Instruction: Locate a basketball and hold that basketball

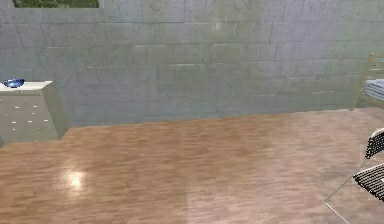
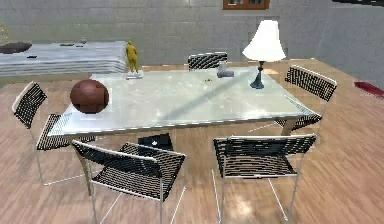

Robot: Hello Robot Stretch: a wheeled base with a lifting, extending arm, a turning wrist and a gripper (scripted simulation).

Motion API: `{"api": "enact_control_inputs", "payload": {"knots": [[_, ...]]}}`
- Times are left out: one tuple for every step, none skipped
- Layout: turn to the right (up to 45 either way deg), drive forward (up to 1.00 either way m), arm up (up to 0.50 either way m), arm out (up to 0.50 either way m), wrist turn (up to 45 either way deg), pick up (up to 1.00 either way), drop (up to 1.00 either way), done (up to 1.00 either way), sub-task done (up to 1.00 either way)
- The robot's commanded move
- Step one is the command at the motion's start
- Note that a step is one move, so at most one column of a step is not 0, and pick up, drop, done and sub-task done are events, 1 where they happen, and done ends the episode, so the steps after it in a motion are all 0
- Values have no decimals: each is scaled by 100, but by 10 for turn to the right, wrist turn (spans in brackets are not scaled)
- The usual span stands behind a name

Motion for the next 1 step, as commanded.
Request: {"api": "enact_control_inputs", "payload": {"knots": [[0, 5, 0, 0, 0, 0, 0, 0, 0]]}}
